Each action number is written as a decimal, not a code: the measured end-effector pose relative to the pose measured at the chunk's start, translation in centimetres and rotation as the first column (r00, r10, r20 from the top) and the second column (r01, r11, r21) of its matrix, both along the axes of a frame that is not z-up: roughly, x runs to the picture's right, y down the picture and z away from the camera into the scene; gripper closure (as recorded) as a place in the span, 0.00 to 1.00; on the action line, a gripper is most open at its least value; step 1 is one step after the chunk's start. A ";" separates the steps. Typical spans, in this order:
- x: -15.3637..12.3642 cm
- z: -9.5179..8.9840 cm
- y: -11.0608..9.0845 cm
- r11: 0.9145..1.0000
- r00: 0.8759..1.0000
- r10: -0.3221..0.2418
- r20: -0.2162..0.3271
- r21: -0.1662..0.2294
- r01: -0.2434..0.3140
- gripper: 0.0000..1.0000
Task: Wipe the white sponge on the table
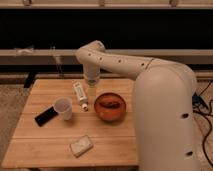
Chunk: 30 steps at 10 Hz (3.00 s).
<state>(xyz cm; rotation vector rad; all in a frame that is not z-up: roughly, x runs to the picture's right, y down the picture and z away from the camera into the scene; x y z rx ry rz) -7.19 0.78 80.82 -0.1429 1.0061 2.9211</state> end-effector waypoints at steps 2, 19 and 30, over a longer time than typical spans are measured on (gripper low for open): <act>0.0 0.0 0.0 1.000 1.000 0.000 0.000 0.000 0.000 0.20; 0.1 0.0 0.1 1.000 1.000 -0.003 -0.001 0.001 0.003 0.20; -2.9 -7.6 12.9 0.973 0.967 -0.228 0.114 0.068 0.221 0.20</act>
